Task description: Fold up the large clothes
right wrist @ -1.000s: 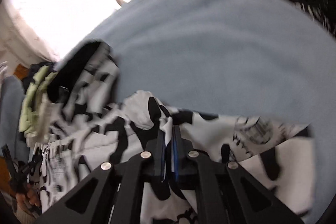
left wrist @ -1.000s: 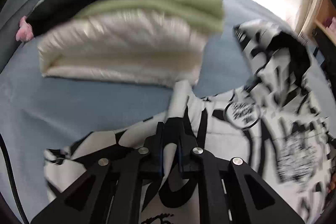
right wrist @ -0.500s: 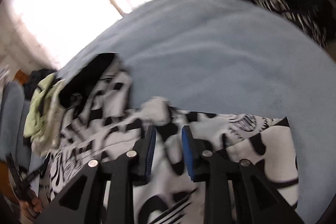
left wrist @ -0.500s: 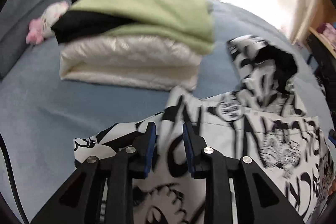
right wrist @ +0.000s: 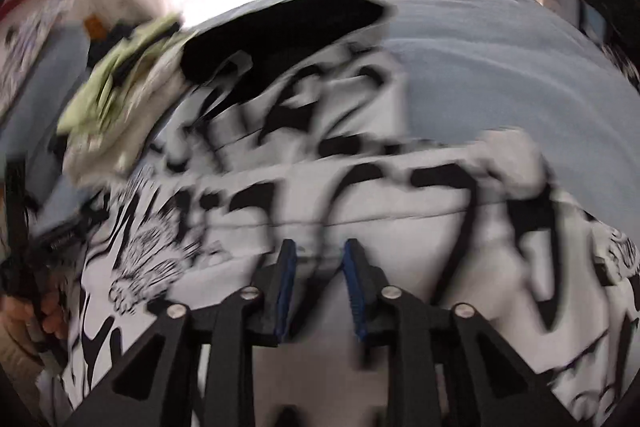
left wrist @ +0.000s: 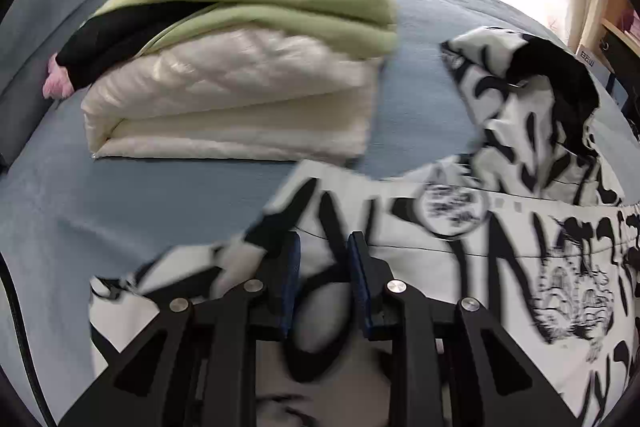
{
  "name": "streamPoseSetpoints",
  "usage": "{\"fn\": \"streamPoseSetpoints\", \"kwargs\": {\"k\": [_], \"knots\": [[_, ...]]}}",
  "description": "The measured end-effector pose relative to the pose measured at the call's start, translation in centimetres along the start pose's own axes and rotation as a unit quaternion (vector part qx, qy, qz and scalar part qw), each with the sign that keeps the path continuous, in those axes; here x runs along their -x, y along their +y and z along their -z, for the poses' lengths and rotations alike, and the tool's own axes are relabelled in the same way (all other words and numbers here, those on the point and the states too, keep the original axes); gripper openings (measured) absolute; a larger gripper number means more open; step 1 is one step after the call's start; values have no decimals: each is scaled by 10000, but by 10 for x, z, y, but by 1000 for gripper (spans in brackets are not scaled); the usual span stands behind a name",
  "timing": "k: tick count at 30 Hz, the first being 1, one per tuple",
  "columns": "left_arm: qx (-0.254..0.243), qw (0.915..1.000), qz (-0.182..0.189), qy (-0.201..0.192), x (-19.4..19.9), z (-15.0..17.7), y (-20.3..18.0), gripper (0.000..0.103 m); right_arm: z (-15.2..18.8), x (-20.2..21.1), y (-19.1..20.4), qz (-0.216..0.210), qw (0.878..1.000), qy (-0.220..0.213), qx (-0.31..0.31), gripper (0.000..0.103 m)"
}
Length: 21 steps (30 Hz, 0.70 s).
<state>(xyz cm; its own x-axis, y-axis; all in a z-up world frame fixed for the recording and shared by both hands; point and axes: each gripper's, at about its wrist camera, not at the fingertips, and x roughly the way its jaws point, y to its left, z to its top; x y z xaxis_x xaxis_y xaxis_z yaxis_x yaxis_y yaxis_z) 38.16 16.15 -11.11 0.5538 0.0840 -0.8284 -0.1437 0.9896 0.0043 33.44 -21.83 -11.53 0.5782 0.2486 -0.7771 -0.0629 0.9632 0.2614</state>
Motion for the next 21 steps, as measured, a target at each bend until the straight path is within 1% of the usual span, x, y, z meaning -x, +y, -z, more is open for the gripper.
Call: {"fn": "streamPoseSetpoints", "kwargs": {"k": [1,2,3,4,5,6,7,9,11,13,15,18,19,21], "knots": [[3,10000,-36,25,-1,0,9,24,-2,6,-22,41,9997,-62,-227,16],[-2,10000,-42,37,-2,-1,14,24,-3,9,-35,295,9989,-89,-347,16],[21,10000,-23,59,0,-1,21,24,-3,15,-57,711,9961,-120,-506,16],[82,9999,47,96,3,-1,27,23,-2,23,-81,908,9930,-159,-743,16],[124,9998,47,117,5,0,30,23,-1,29,-98,798,9920,-201,-961,15],[179,9997,-63,142,9,0,34,23,2,39,-117,685,9891,-237,-1279,20],[224,9996,-102,170,11,-1,36,23,5,49,-131,784,9842,-251,-1568,27],[319,9993,18,190,25,2,42,23,9,63,-141,731,9801,-278,-1824,28],[283,9995,128,61,47,9,43,24,15,79,-135,604,9818,-318,-1772,28],[224,9993,283,-110,71,20,45,23,24,96,-112,429,9870,-373,-1506,28],[164,9988,417,-200,93,38,46,23,34,106,-87,122,9905,-393,-1312,28],[220,9978,617,-109,111,65,50,23,57,109,-40,-256,9944,-210,-1000,28],[230,9977,629,-44,109,75,49,23,64,108,-28,-339,9953,-133,-898,28],[213,9984,509,117,108,96,57,23,79,102,-5,-443,9967,53,-673,28]]}}
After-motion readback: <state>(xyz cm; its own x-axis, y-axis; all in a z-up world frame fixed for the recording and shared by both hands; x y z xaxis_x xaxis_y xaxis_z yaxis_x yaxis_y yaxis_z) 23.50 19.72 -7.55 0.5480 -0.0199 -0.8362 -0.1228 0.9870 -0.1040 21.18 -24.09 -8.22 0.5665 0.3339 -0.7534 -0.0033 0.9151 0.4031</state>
